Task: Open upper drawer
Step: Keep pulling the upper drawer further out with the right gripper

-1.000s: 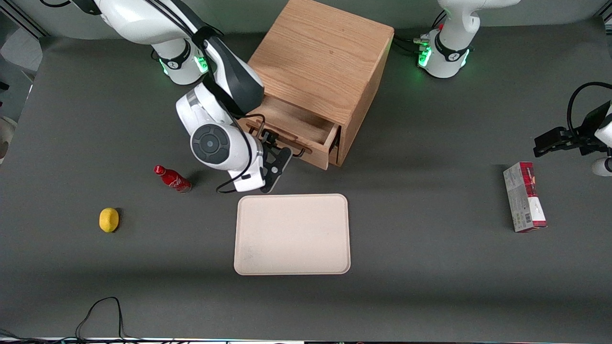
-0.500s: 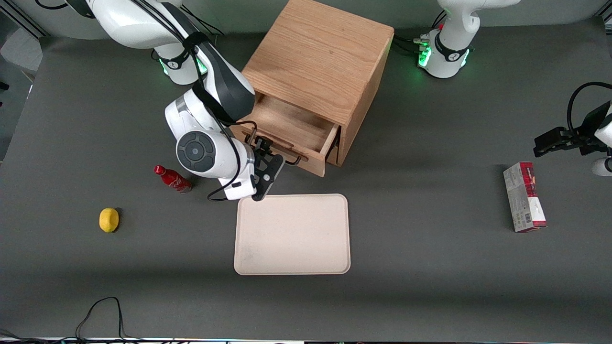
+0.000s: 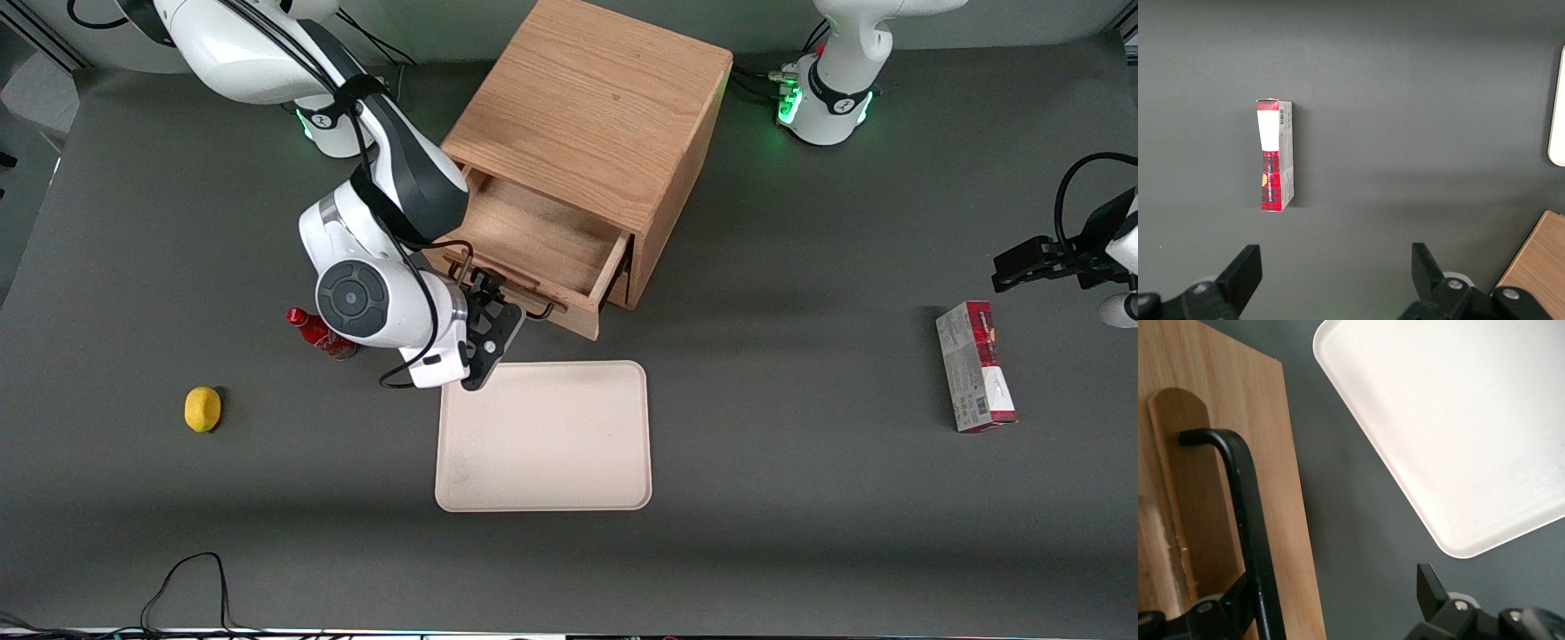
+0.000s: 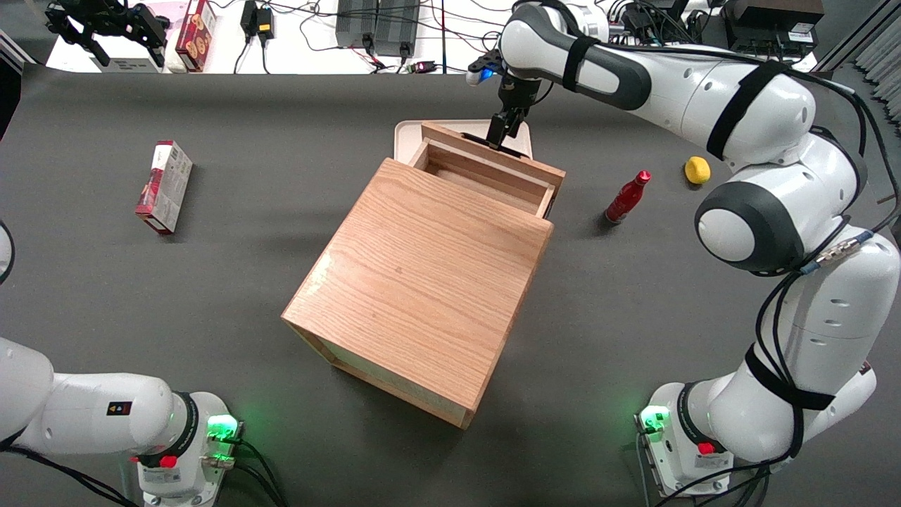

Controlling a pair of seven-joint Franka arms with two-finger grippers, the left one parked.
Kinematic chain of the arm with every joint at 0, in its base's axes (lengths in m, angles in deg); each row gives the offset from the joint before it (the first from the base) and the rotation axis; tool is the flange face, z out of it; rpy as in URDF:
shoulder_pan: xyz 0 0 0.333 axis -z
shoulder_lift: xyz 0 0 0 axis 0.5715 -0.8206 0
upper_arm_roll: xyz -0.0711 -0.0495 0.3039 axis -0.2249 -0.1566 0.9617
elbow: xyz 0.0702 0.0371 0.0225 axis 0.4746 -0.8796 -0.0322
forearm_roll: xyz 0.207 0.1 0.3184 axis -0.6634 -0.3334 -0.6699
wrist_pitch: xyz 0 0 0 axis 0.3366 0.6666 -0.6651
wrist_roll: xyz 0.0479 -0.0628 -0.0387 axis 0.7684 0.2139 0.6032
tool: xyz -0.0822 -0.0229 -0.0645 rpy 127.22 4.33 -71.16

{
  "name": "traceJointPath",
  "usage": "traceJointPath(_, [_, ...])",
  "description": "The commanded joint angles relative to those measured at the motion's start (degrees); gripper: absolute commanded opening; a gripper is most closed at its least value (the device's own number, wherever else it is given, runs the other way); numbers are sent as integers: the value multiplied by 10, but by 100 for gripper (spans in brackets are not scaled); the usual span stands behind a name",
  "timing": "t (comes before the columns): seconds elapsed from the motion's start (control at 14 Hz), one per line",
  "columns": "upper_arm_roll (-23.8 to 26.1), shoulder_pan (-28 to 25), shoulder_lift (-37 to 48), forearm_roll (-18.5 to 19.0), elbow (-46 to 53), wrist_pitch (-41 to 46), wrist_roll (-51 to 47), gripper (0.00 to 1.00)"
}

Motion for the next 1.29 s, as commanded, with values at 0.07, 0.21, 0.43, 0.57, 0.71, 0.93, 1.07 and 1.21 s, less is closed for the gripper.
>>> traceJointPath(0.07, [3,17,-24,5,33,-2,11,100])
traceJointPath(0.21, [2,19,-31,6,41,-3,11,100])
traceJointPath(0.43, [2,26,-39,6,57,-4,10,100])
traceJointPath(0.57, [3,35,-46,5,64,-6,11,100])
traceJointPath(0.71, [3,36,-49,5,67,-6,11,100])
traceJointPath(0.93, [3,42,-50,5,70,-11,13,100])
traceJointPath(1.07, [3,43,-55,6,76,-12,16,100])
traceJointPath(1.21, [3,43,-61,6,85,-14,15,100])
